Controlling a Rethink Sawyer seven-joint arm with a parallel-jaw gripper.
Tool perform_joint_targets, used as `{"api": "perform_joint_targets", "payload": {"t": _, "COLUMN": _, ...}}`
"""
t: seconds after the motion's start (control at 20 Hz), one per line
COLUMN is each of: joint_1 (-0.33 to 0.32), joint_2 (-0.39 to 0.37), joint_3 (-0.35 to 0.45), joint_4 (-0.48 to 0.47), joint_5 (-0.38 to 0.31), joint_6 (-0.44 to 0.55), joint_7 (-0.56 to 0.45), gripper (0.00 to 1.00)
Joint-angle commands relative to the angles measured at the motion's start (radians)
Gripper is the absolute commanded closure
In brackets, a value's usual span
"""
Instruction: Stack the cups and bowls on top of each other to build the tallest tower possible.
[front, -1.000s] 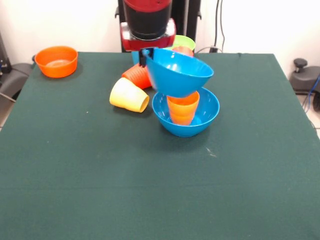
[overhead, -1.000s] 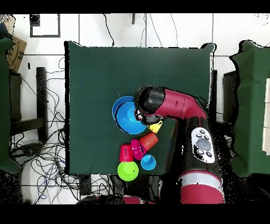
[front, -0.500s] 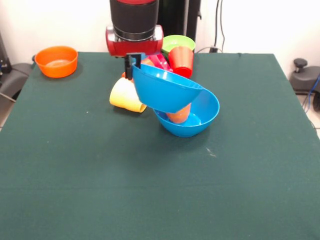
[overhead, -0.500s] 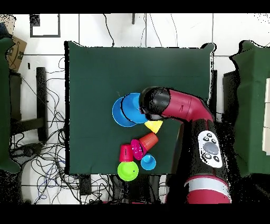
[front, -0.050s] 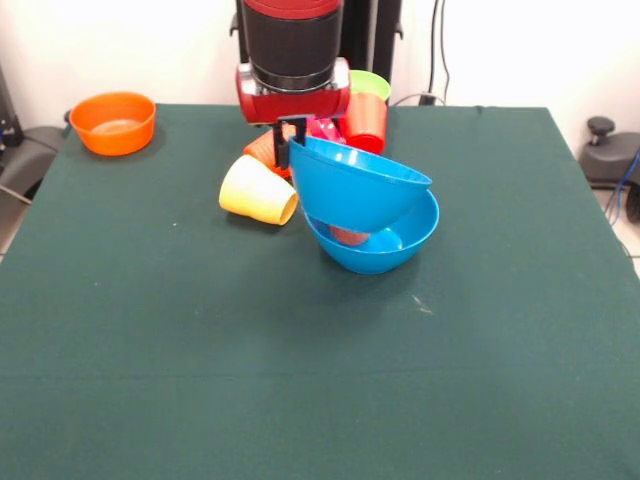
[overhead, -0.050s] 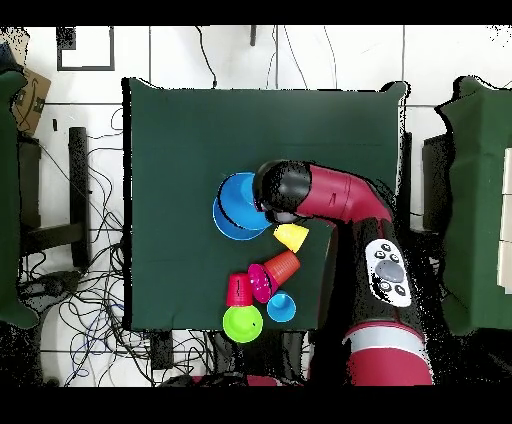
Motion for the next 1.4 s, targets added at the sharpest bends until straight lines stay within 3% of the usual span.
{"api": "perform_joint_targets", "payload": {"t": 0.05, "joint_1": 0.019, "joint_2": 0.067, "joint_3": 0.106, "joint_4": -0.040, "joint_5": -0.034, "joint_6": 0.028, "joint_7": 0.011, "gripper": 1.00}}
{"api": "perform_joint_targets", "payload": {"t": 0.5, "joint_1": 0.051, "joint_2": 0.085, "joint_3": 0.073, "joint_4": -0.099, "joint_5": -0.054, "joint_6": 0.031, "joint_7": 0.044, "gripper": 1.00}}
{"api": "perform_joint_targets", "payload": {"t": 0.85, "joint_1": 0.079, "joint_2": 0.098, "joint_3": 0.077, "joint_4": -0.212, "joint_5": -0.046, "joint_6": 0.159, "joint_7": 0.022, "gripper": 1.00}}
{"api": "perform_joint_targets", "payload": {"t": 1.1, "joint_1": 0.069, "joint_2": 0.072, "joint_3": 0.106, "joint_4": -0.181, "joint_5": -0.033, "joint_6": 0.173, "joint_7": -0.016, "gripper": 1.00}}
{"api": "perform_joint_targets", "payload": {"t": 1.4, "joint_1": 0.001, "joint_2": 0.044, "joint_3": 0.183, "joint_4": -0.114, "joint_5": 0.012, "joint_6": 0.228, "joint_7": -0.097, "gripper": 1.00}}
